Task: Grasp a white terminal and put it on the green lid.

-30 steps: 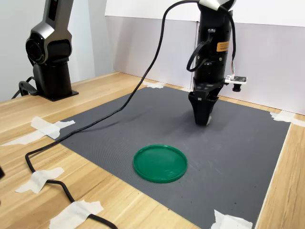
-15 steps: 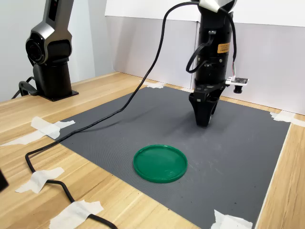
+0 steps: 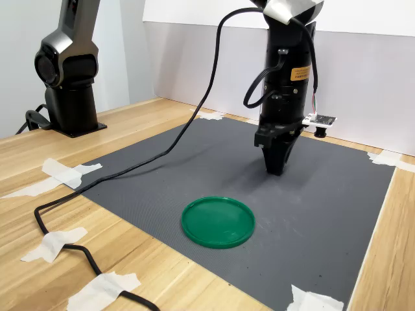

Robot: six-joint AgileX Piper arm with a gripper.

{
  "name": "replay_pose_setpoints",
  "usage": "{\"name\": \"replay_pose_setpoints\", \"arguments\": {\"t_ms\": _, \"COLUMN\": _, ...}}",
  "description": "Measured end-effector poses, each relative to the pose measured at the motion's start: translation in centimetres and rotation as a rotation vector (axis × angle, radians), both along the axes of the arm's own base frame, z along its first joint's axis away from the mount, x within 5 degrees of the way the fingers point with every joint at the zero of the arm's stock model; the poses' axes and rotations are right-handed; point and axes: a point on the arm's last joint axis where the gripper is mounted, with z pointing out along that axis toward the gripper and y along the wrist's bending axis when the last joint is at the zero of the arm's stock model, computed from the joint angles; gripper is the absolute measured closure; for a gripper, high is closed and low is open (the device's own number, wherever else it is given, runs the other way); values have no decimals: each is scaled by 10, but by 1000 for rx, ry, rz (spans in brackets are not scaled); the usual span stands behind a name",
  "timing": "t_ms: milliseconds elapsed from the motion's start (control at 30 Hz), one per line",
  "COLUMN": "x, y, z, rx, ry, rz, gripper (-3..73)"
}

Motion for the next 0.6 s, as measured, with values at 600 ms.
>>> {"name": "replay_pose_setpoints", "arguments": {"t_ms": 600, "x": -7, "y": -27, "z": 55, "rx": -12, "ry": 2, "rz": 60, "gripper": 598}}
